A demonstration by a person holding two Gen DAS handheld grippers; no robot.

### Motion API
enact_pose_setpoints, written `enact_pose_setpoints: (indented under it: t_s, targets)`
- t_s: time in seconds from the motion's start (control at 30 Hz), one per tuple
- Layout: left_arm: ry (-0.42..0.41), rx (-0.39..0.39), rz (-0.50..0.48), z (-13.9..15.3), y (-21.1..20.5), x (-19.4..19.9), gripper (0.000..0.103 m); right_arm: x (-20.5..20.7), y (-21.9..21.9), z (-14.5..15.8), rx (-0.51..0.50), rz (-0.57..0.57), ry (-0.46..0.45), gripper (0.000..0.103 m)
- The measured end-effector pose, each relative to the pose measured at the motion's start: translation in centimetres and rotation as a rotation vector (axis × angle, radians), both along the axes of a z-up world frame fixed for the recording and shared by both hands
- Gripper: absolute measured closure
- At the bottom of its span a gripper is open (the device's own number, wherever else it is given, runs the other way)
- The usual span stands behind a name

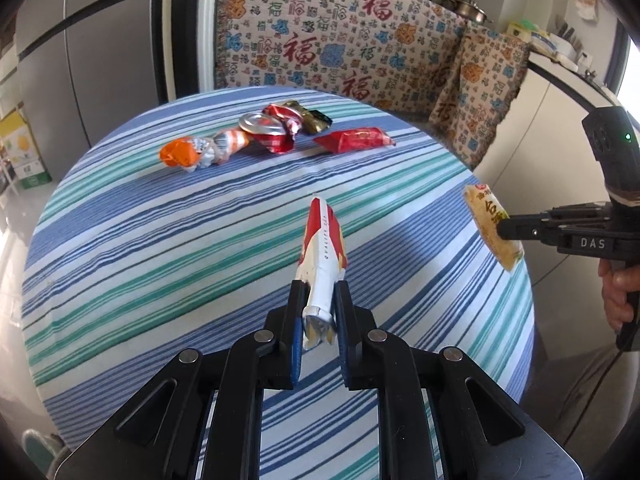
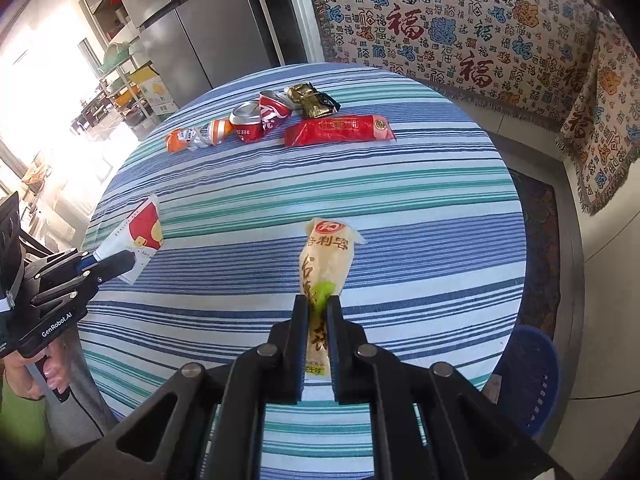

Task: Collect trash
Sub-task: 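Carry the paper bag and snack bar with both tools over the wastebasket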

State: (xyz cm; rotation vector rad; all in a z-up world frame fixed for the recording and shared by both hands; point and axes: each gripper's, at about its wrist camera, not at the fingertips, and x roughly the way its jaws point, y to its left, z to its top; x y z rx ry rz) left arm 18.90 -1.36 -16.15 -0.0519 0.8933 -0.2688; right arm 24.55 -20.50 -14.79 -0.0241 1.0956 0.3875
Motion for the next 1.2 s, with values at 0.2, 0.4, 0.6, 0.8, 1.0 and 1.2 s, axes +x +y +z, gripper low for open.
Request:
enact_pose_setpoints:
  t_s: [0.2, 0.4, 0.6, 0.8, 1.0, 1.2]
  targets:
    - [0.003, -0.018, -0.039, 0.1, -2.7, 0.0, 0.09, -0.8, -1.9, -0.2, 0.017, -0.024, 0.002, 0.094]
    - [0.0, -0.04, -0.103, 0.8, -6.5, 0.6, 0.09, -1.6, -5.3, 0.0, 0.019, -0.074, -0.008, 0.094]
    - [-0.002, -0.07, -0.202, 1.6, -12.4, 0.9, 0.09, -2.8, -11.5, -0.2, -0.002, -0.18, -0.007, 0.094]
    - [0.005, -0.092, -0.309, 1.9, -19.4, 1.2, 0.09, -3.7, -17.8, -1.4, -0.044, -0.303, 0.008, 0.094]
    - [0.033, -0.096, -0.395, 1.4, -26.1, 1.7, 0.09, -4.0, -22.9, -3.7, -0.049, -0.41, 0.031, 0.094]
    - [0.071, -0.096, -0.432, -0.1, -30.5, 2.3, 0.09, -4.4, -26.5, -6.1, -0.039, -0.487, 0.039, 0.094]
